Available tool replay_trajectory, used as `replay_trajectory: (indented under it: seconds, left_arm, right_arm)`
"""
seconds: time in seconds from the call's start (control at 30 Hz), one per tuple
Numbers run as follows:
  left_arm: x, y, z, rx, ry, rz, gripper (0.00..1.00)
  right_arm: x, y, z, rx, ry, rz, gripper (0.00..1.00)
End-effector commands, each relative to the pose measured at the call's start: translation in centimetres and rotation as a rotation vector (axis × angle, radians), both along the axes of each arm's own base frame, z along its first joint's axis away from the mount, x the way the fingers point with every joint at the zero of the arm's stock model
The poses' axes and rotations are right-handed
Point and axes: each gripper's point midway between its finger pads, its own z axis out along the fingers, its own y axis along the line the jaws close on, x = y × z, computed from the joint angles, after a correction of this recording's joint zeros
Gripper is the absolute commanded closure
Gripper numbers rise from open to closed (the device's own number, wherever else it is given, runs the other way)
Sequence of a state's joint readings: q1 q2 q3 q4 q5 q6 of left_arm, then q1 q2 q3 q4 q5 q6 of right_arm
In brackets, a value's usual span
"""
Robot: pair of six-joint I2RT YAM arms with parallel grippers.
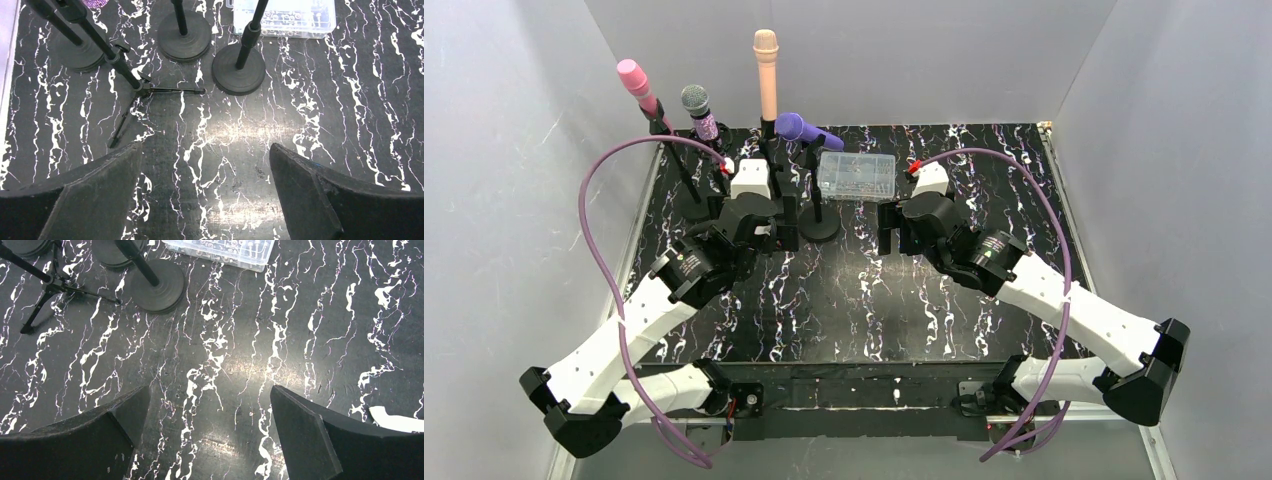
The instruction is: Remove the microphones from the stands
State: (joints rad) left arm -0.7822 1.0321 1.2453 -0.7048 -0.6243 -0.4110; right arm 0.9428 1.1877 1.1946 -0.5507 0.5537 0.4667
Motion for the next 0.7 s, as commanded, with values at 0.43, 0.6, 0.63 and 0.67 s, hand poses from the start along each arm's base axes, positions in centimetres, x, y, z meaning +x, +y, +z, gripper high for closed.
replay_trajectory:
  seconds: [0.43, 0.6, 0.63, 0.67]
  left_arm:
    - [1.0, 0.2, 0.7, 0.069, -0.067, -0.037, 0.01]
    - [2.6, -2.4, 2.6, 0.033, -0.207, -0.163, 0.01]
    - [3.1, -2.6, 2.9, 0.037, -0.221, -0.169, 0.01]
    - [3.6, -2.7, 3.0, 0.035, -0.234, -0.174, 0.01]
  right_arm:
    - [0.3, 0.2, 1.1, 0.017, -0.038, 0.011, 0.00]
    - [0.2, 0.5, 1.0, 0.021, -0.037, 0.028, 0.00]
    - [0.2, 0.5, 1.1, 0.023, -0.038, 0.031, 0.00]
    - [0.1, 0.5, 1.1, 0.022, -0.039, 0.035, 0.00]
